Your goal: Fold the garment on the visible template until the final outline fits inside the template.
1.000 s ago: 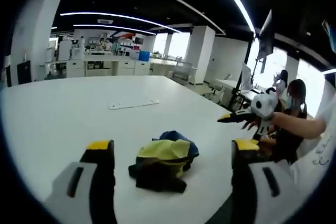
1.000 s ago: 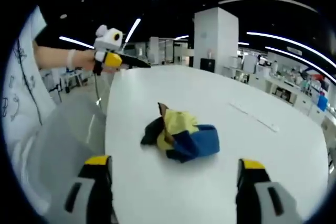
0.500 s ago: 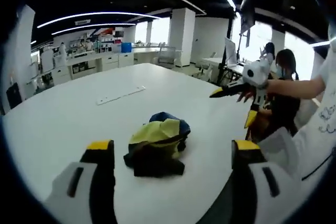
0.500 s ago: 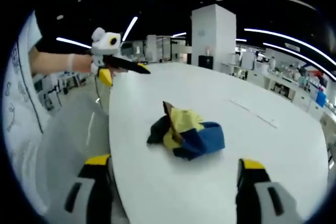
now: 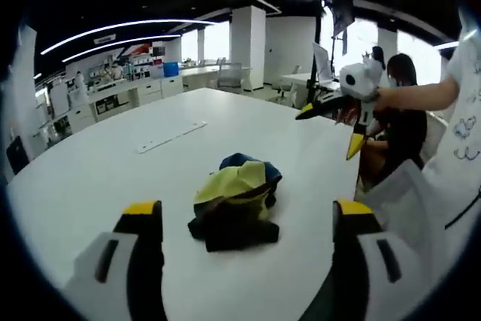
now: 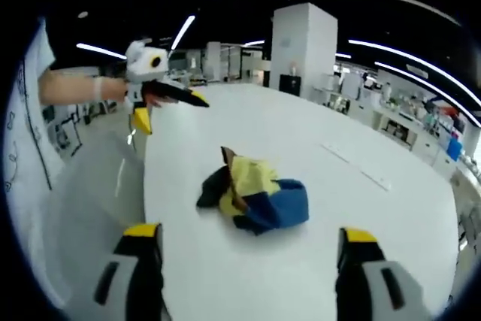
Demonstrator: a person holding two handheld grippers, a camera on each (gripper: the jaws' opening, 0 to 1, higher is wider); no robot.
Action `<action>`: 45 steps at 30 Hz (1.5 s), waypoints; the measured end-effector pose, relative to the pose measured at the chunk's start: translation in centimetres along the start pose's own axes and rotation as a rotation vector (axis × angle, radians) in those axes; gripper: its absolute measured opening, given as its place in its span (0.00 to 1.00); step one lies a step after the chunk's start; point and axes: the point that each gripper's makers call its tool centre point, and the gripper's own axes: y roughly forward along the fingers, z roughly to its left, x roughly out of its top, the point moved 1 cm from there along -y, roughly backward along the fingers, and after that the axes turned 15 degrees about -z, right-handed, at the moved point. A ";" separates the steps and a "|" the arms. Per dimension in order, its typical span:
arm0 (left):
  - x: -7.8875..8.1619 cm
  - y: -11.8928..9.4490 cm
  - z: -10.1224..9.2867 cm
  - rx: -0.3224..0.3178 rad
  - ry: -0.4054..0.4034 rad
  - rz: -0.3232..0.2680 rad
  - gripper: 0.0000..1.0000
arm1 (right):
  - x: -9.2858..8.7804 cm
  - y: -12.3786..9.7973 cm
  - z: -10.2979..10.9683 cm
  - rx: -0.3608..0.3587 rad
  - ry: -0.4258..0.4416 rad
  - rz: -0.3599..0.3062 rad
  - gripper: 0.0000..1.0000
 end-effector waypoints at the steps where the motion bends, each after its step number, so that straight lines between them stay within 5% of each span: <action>1: -0.1 0.0 0.1 -0.002 0.002 0.002 0.90 | -0.1 0.1 0.0 -0.002 -0.002 0.003 0.98; 19: -3.1 0.9 1.9 -0.009 -0.018 0.052 0.80 | -1.9 1.6 -2.6 0.014 -0.039 0.019 0.85; 25: -4.5 2.0 2.7 -0.011 -0.040 0.043 0.69 | -2.9 3.1 -2.2 0.022 -0.042 0.026 0.68; 27: -4.8 2.2 3.0 0.012 -0.021 0.042 0.64 | -3.5 3.6 -2.3 0.029 -0.092 0.054 0.54; 34: -6.4 3.6 4.8 0.047 0.018 0.039 0.46 | -3.5 5.3 -1.7 0.076 -0.167 0.043 0.30; 45: -8.8 4.4 7.0 0.097 0.028 0.056 0.24 | -5.6 7.2 -1.9 0.080 -0.208 0.074 0.15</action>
